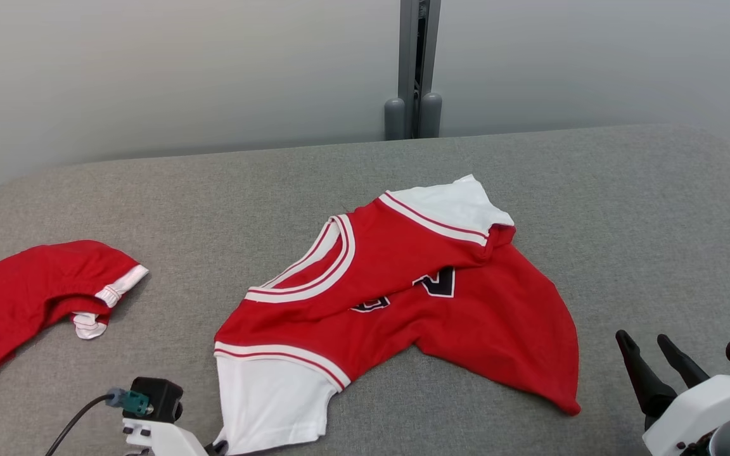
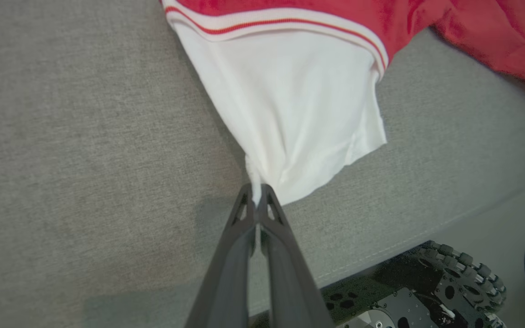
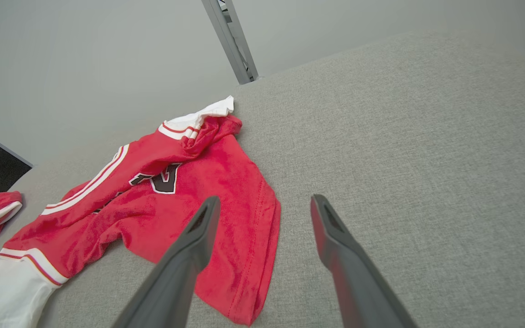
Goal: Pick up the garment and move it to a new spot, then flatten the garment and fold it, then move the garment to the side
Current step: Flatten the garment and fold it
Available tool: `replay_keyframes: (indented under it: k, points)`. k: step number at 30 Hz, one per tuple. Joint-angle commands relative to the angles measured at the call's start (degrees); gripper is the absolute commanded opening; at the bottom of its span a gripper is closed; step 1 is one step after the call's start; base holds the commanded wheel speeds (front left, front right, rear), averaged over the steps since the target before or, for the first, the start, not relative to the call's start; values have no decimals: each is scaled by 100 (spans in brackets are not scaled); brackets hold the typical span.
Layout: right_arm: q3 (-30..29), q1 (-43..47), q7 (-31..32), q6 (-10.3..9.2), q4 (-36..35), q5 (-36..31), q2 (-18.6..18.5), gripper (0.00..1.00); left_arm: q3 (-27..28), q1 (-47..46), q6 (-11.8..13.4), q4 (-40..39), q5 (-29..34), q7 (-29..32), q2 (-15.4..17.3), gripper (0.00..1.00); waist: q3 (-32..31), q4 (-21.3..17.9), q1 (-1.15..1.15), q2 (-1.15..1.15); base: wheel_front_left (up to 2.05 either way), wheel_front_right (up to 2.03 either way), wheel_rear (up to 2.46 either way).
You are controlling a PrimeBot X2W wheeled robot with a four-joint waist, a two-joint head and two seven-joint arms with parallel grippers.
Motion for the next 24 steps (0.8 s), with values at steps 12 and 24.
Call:
replay_keyframes:
  k: [12, 24]
  points:
    - [-36, 131, -7, 1, -348, -118, 103, 100, 732, 175, 530, -488, 114, -1097, -103, 100, -35, 24, 0, 0, 0, 0, 0]
    - [-35, -200, -1416, 1, -862, -419, 44, 100, 1531, -92, 513, -676, 635, -3478, -431, 100, -205, 13, 0, 0, 0, 0, 0]
